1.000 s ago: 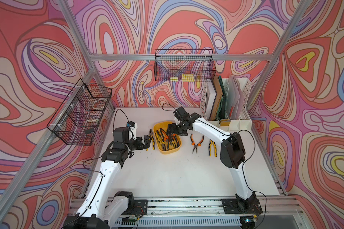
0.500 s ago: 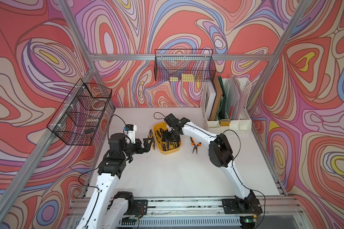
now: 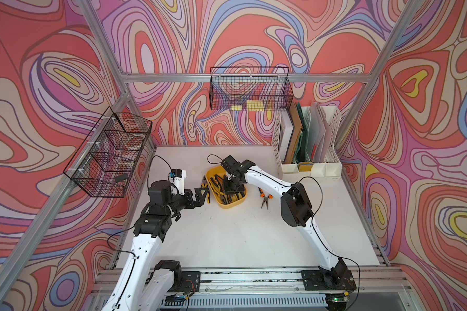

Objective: Take the pliers out of the storage box
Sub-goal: Pick up the pliers from the storage box.

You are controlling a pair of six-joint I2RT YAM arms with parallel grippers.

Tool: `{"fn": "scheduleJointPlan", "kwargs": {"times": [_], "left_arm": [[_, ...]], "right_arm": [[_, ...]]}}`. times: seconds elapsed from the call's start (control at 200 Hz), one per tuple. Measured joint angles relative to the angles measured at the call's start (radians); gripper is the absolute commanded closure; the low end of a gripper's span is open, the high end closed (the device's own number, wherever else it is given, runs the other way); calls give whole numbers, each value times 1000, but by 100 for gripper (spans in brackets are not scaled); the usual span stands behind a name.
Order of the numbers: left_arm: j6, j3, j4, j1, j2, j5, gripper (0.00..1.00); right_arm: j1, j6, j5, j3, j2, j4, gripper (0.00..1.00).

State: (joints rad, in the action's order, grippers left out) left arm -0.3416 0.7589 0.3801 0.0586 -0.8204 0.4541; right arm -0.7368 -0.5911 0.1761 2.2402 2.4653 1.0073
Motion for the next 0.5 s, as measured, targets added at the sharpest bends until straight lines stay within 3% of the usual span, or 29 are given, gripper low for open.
{"fn": "scheduleJointPlan", "kwargs": {"times": [0.04, 0.496], "left_arm": [[0, 0, 0, 0, -1, 0, 6], [-23, 0, 3, 2, -59, -21, 6]], "right_arm": [[-1, 2, -5, 0, 0, 1, 100], [-11, 51, -90, 6, -70, 66, 100]]}}
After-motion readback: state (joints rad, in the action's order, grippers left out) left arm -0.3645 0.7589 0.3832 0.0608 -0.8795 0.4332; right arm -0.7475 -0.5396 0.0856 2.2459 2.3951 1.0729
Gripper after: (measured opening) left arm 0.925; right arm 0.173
